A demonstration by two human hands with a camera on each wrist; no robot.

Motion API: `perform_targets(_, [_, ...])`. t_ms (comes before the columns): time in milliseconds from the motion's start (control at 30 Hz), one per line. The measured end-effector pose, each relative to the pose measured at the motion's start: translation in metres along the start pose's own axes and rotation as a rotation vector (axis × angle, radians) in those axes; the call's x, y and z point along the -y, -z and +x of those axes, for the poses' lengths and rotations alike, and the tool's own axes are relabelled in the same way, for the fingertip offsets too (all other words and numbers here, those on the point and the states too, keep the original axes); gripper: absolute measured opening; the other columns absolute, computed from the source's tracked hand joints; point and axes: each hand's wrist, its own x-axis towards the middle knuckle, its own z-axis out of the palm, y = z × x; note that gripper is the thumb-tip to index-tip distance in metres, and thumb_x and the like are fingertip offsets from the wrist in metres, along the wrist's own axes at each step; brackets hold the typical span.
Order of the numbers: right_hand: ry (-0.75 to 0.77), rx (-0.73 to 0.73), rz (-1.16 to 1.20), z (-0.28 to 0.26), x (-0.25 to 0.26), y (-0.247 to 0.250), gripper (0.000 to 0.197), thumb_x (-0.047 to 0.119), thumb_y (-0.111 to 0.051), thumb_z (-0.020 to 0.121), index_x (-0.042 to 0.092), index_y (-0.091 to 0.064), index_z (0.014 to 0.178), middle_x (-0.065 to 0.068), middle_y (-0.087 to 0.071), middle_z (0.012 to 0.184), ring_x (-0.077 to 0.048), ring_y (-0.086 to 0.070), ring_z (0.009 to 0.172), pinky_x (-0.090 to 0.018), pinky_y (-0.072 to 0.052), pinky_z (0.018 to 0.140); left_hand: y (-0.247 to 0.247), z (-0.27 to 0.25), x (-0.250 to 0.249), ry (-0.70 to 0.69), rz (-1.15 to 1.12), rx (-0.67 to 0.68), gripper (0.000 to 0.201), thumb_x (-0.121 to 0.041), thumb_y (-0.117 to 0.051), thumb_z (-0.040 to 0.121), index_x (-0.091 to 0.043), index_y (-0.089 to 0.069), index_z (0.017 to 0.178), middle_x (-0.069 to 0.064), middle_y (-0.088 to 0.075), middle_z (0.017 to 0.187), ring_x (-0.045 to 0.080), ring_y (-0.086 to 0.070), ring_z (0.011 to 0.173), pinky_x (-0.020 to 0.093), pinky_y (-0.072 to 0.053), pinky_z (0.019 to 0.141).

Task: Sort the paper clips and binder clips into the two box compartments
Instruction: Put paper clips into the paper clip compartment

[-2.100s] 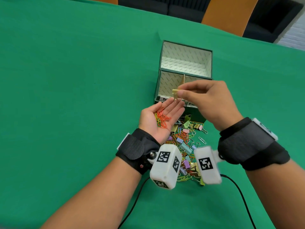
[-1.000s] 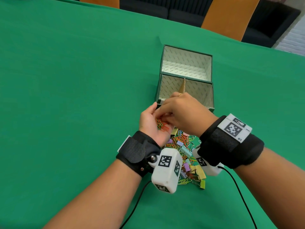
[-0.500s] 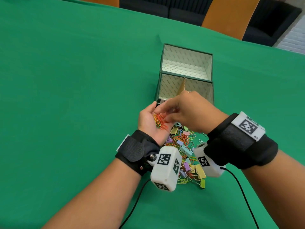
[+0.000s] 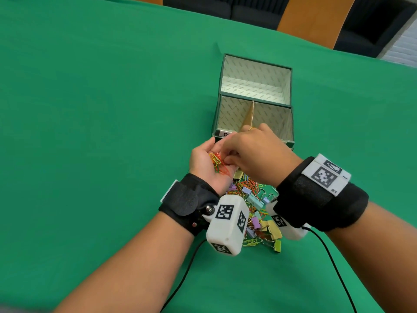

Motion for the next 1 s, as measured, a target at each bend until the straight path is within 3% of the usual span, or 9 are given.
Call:
perform_targets(100, [0.007, 0.004, 0.064, -0.001, 0.0, -0.001, 0.022, 0.036, -0.055, 0.091, 0.04, -0.057, 0.113, 0.013, -0.066, 0.099, -0.017, -0.053, 0.1, -0.037, -0.035, 0.082, 0.0, -0.001, -0.001, -0.012, -0.004, -0.011, 0.058, -0.023, -0.035, 0.1, 0.004, -0.073, 0.066, 0.011, -0.068, 0.061, 0.017, -0.062, 0.045, 0.015, -0.045, 0.043])
perform_targets(167, [0.024, 0.012, 0.042, -0.001, 0.001, -0.002, 0.032, 0.035, -0.056, 0.09, 0.042, -0.051, 0.121, 0.012, -0.066, 0.103, -0.018, -0.054, 0.101, -0.038, -0.036, 0.081, 0.001, -0.001, 0.0, -0.018, 0.013, -0.044, 0.052, -0.023, -0.038, 0.099, 0.003, -0.073, 0.07, 0.009, -0.069, 0.062, 0.015, -0.063, 0.047, 0.014, -0.044, 0.044])
perform_targets(367, [0.03, -0.041, -0.03, -0.001, 0.008, -0.005, 0.024, 0.035, -0.054, 0.093, 0.043, -0.054, 0.115, 0.011, -0.065, 0.104, -0.019, -0.053, 0.098, -0.035, -0.025, 0.072, 0.003, 0.001, 0.0, -0.006, 0.036, -0.085, 0.061, -0.025, -0.039, 0.098, -0.002, -0.072, 0.052, -0.002, -0.053, 0.047, 0.004, -0.039, 0.049, 0.014, -0.023, 0.052])
perform_targets(500, [-0.022, -0.09, -0.021, -0.004, 0.009, -0.008, 0.021, 0.032, -0.044, 0.097, 0.039, -0.062, 0.106, 0.013, -0.064, 0.107, -0.018, -0.051, 0.099, -0.035, -0.024, 0.076, 0.003, 0.002, -0.001, 0.009, 0.025, -0.004, 0.061, -0.026, -0.031, 0.101, 0.002, -0.074, 0.068, 0.002, -0.063, 0.054, 0.006, -0.046, 0.038, 0.01, -0.032, 0.047])
perform_targets(633, [-0.083, -0.117, 0.097, -0.006, 0.002, -0.008, 0.017, 0.033, -0.049, 0.096, 0.037, -0.065, 0.099, 0.013, -0.066, 0.095, -0.016, -0.048, 0.094, -0.037, -0.023, 0.08, 0.003, 0.003, -0.001, 0.002, -0.009, 0.034, 0.048, -0.026, -0.029, 0.101, 0.006, -0.064, 0.094, 0.011, -0.066, 0.068, 0.014, -0.054, 0.044, 0.016, -0.044, 0.048])
perform_targets(767, [-0.181, -0.106, 0.301, -0.003, -0.006, -0.001, 0.017, 0.033, -0.055, 0.094, 0.043, -0.068, 0.098, 0.015, -0.062, 0.076, -0.013, -0.046, 0.09, -0.034, -0.022, 0.082, 0.004, 0.001, -0.002, -0.009, -0.028, 0.074, 0.048, -0.026, -0.029, 0.101, 0.008, -0.063, 0.096, 0.018, -0.069, 0.074, 0.024, -0.066, 0.055, 0.028, -0.058, 0.057])
perform_targets(867, [-0.233, -0.097, 0.488, -0.002, -0.013, 0.006, 0.01, 0.034, -0.063, 0.09, 0.037, -0.072, 0.093, 0.017, -0.066, 0.077, -0.013, -0.061, 0.094, -0.042, -0.035, 0.099, 0.005, 0.002, -0.003, -0.011, -0.019, 0.089, 0.056, -0.025, -0.031, 0.101, 0.009, -0.071, 0.083, 0.024, -0.07, 0.085, 0.031, -0.071, 0.072, 0.039, -0.058, 0.073])
perform_targets(933, [-0.244, -0.109, 0.612, 0.0, -0.017, 0.012, 0.006, 0.034, -0.067, 0.087, 0.034, -0.073, 0.087, 0.019, -0.068, 0.077, -0.008, -0.063, 0.087, -0.043, -0.043, 0.098, 0.005, 0.003, -0.004, -0.007, -0.03, 0.083, 0.056, -0.024, -0.032, 0.101, 0.01, -0.072, 0.079, 0.026, -0.07, 0.09, 0.035, -0.071, 0.078, 0.046, -0.056, 0.078])
perform_targets(1000, [-0.237, -0.152, 0.704, 0.004, -0.023, 0.018, 0.006, 0.029, -0.068, 0.088, 0.031, -0.072, 0.085, 0.016, -0.069, 0.077, -0.001, -0.062, 0.077, -0.03, -0.05, 0.086, 0.005, 0.004, -0.005, -0.003, -0.029, 0.074, 0.05, -0.023, -0.033, 0.101, 0.011, -0.068, 0.091, 0.028, -0.069, 0.095, 0.039, -0.07, 0.084, 0.05, -0.054, 0.081])
